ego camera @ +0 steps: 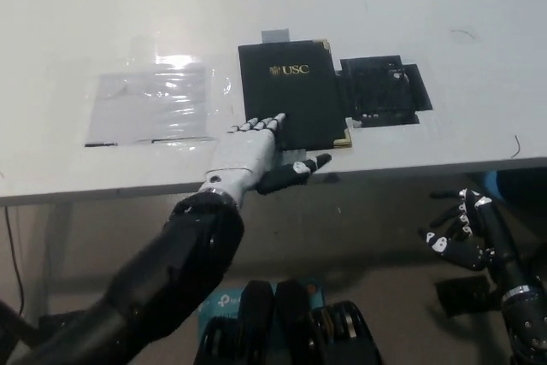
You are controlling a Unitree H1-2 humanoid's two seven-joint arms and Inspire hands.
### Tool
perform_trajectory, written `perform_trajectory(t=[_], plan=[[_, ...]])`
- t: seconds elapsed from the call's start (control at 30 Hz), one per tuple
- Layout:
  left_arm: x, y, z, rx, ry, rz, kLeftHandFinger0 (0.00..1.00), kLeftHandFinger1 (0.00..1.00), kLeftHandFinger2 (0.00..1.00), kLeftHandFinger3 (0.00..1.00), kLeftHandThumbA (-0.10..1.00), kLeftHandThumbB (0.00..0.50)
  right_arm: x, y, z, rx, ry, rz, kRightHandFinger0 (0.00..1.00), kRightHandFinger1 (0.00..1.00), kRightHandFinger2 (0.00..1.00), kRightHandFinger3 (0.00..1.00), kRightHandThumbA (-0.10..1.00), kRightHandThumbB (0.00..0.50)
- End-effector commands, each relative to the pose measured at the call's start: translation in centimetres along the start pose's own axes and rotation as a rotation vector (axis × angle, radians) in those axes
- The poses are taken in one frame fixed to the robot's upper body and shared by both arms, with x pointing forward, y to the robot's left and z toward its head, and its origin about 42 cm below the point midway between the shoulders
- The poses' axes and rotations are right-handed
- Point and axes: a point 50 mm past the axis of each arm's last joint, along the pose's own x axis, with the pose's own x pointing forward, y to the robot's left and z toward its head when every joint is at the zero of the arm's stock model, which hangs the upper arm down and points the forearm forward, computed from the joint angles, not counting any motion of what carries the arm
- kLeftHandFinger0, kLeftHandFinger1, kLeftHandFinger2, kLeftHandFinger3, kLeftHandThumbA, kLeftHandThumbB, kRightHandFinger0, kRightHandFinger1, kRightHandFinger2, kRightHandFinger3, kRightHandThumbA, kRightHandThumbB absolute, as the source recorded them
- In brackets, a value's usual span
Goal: The robot uses its left hand to push the cover of the diary kept in the middle of the desk towards the right to close it
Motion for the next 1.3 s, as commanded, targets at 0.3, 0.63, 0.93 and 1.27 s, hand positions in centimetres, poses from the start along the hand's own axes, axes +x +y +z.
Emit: perform_trajectory(t=[0.3, 0.63, 0.93, 1.27], plan=[[-12.3, 9.2, -3.6, -1.593, -0.307, 0.220, 1.00, 1.00, 1.00, 1.00, 1.00, 0.251, 0.6, -1.5, 1.7, 0.023, -0.087, -0.061, 0.23, 0.29, 0.40, 0.70, 0.78, 0.067], [-21.9, 4.5, -16.4, -2.010, -0.250, 0.462, 1.00, 1.00, 1.00, 1.00, 1.00, 0.242, 0.4, -2.0, 1.4, 0.001, -0.091, -0.075, 0.21, 0.27, 0.38, 0.68, 0.77, 0.064], [-28.4, 0.4, -23.0, -2.035, -0.076, 0.651, 1.00, 1.00, 1.00, 1.00, 1.00, 0.314, 0.8, -2.2, 1.5, 0.022, -0.080, -0.077, 0.25, 0.31, 0.43, 0.71, 0.78, 0.059], [-29.6, -1.9, -24.8, -1.964, 0.101, 0.762, 1.00, 1.00, 1.00, 1.00, 0.98, 0.363, 1.0, -2.6, 1.5, 0.011, -0.088, -0.095, 0.22, 0.30, 0.43, 0.69, 0.79, 0.054]])
